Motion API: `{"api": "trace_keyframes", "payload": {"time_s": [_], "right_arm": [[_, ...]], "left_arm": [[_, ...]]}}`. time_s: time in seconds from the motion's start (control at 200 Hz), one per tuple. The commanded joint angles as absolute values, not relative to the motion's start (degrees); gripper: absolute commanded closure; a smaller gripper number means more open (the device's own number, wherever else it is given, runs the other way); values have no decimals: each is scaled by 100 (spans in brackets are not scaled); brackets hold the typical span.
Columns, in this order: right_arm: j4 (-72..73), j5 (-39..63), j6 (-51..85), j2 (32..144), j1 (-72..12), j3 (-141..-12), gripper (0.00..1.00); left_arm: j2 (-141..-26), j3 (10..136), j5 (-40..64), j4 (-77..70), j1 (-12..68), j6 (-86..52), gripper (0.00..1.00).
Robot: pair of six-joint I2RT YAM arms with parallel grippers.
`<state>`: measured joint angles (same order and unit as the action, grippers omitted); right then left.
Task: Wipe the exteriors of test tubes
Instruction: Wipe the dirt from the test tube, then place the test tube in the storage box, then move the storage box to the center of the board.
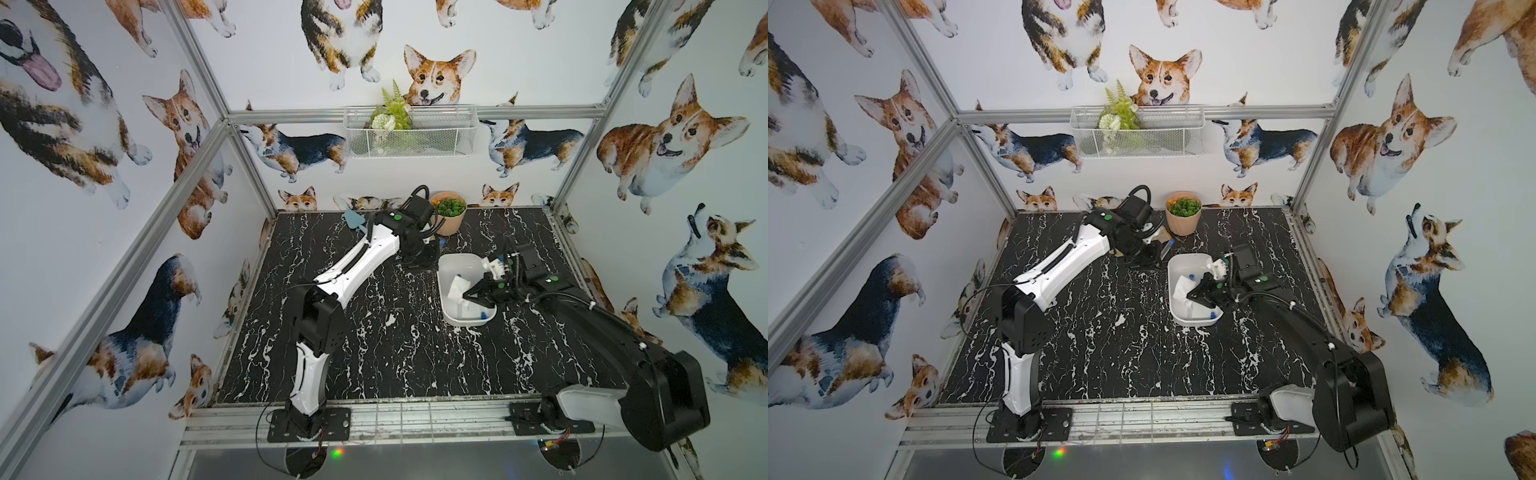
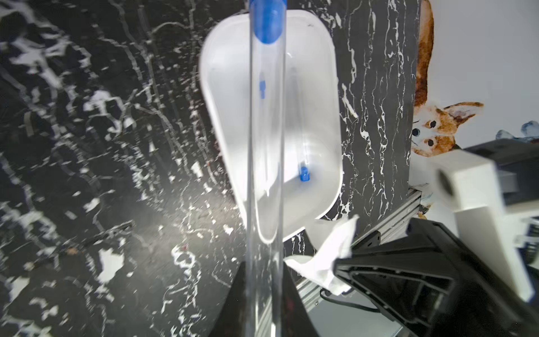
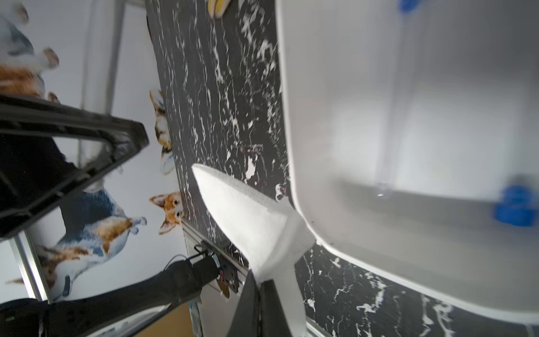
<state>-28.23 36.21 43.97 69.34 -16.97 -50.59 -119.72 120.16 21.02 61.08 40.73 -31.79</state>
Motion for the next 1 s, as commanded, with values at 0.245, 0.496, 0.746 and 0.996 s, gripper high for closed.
{"api": "trace_keyframes", "payload": {"time_s": [0.245, 0.496, 0.746, 0.996], "right_arm": [[-3792, 2950, 4345, 6630, 240, -5113, 100], [-3996, 2836, 3839, 7598, 702, -5492, 100], [-3904, 3065, 3576, 8855, 659, -5790, 100], [-4022, 3003, 3209, 9849, -301, -6404, 100]], "left_arm": [[-13520, 12548, 1728, 5219, 5023, -4086, 94], [-13741, 11995, 1301, 4823, 5141, -4279, 88], [-13363, 12129, 1272, 5112, 5068, -4061, 30], [-12058, 12211, 1104, 6013, 4631, -3757, 27]]}}
